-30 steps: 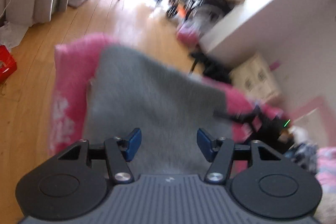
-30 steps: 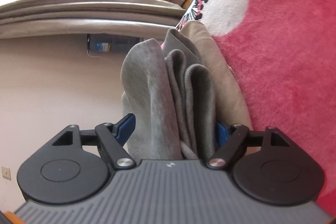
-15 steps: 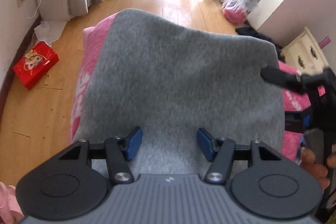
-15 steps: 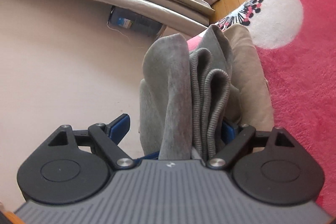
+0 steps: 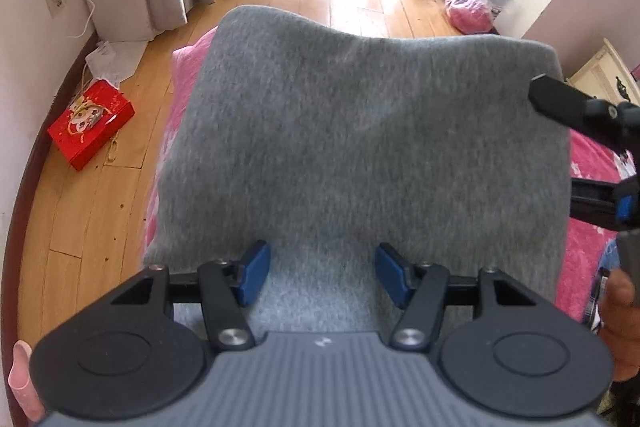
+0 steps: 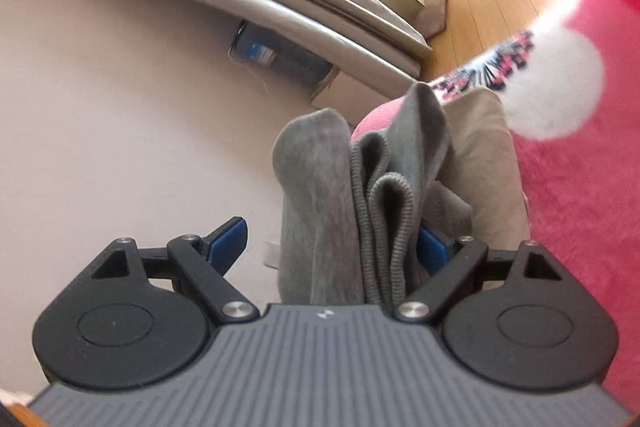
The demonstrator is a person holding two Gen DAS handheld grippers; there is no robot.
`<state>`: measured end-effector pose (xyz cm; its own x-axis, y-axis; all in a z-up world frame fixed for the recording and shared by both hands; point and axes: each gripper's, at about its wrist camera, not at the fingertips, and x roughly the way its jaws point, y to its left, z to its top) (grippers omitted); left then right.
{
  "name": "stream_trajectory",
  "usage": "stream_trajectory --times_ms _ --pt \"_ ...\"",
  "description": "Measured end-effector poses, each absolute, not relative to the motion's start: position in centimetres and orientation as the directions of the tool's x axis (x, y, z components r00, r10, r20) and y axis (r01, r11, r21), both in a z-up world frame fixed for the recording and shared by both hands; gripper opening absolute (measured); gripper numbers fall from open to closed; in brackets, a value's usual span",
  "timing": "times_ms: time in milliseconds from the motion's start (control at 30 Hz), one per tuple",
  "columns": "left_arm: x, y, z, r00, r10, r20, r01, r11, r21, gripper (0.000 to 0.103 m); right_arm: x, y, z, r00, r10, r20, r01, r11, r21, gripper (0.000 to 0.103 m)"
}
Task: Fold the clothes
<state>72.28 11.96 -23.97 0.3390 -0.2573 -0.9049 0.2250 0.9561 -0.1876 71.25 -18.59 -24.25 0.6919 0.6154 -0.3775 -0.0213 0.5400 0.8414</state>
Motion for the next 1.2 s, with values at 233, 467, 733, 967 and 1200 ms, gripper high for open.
stream_trajectory --times_ms 233,467,733,967,1200 --pt "72.0 11.4 -23.8 0.352 -0.229 -0.908 0.198 0.966 -0.167 0.061 73.0 -19.2 -25.0 0.675 0.535 -0.508 0.078 0.633 0.77 0.047" --pt "71.2 10.0 -21.8 0.371 -0.251 -0.894 0.244 0.955 -0.167 0.06 71.7 -15.4 -21.6 0.685 0.537 -0.492 -0.158 0.769 0.619 0.044" --pt "69.6 6.9 -17.6 0.391 -0.302 -0.869 0.386 0.911 -0.143 0.064 75.0 -19.4 -23.7 0.575 0.674 -0.464 -0.102 0.622 0.776 0.047" --pt "69.0 2.4 -17.3 0.377 -0.308 -0.873 0.491 0.866 -0.093 0.074 78.3 -22.0 -24.9 0.385 0.829 -0.405 0.005 0.437 0.9 0.064" --pt "69.4 -3.1 -19.0 0.413 -0.137 -0.9 0.498 0.861 0.098 0.079 79.0 -22.3 -25.2 0.327 0.878 -0.35 0.138 0.322 0.937 0.086"
